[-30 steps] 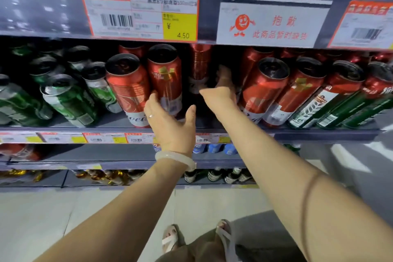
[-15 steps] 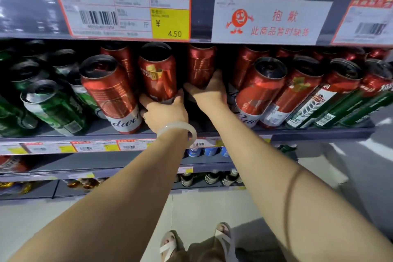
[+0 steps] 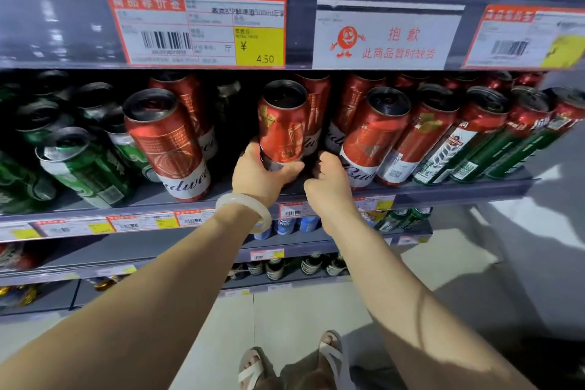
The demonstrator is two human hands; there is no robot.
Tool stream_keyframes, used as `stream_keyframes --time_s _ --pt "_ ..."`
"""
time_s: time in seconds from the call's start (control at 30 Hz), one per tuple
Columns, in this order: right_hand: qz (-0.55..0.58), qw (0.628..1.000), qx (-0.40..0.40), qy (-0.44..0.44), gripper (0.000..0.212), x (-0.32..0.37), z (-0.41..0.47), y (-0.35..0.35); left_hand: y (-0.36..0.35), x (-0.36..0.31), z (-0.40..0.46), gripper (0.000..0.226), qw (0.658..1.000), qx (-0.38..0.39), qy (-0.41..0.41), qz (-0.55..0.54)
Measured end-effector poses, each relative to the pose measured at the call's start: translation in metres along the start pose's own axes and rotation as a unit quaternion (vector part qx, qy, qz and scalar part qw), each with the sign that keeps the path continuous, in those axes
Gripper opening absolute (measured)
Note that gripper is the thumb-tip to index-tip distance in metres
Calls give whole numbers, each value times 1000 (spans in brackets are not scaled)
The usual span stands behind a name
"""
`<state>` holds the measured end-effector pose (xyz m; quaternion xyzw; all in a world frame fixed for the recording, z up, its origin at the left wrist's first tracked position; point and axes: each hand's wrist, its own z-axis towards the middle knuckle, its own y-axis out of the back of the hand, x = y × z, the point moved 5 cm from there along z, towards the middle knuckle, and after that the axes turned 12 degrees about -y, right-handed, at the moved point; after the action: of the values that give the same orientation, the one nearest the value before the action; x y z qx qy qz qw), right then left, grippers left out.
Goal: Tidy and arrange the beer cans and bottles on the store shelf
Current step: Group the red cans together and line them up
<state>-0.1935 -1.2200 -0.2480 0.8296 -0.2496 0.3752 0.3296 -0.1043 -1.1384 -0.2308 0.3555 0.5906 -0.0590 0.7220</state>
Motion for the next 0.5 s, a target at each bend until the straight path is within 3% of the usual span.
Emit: stream_keyframes --time_s 0.23,0.5 --pt "-62 995 -58 52 17 -11 -13 26 -35 -8 -2 68 997 66 -47 -18" --pt "-96 986 -128 56 20 -18 -16 40 -49 -14 -3 66 996 70 -22 -55"
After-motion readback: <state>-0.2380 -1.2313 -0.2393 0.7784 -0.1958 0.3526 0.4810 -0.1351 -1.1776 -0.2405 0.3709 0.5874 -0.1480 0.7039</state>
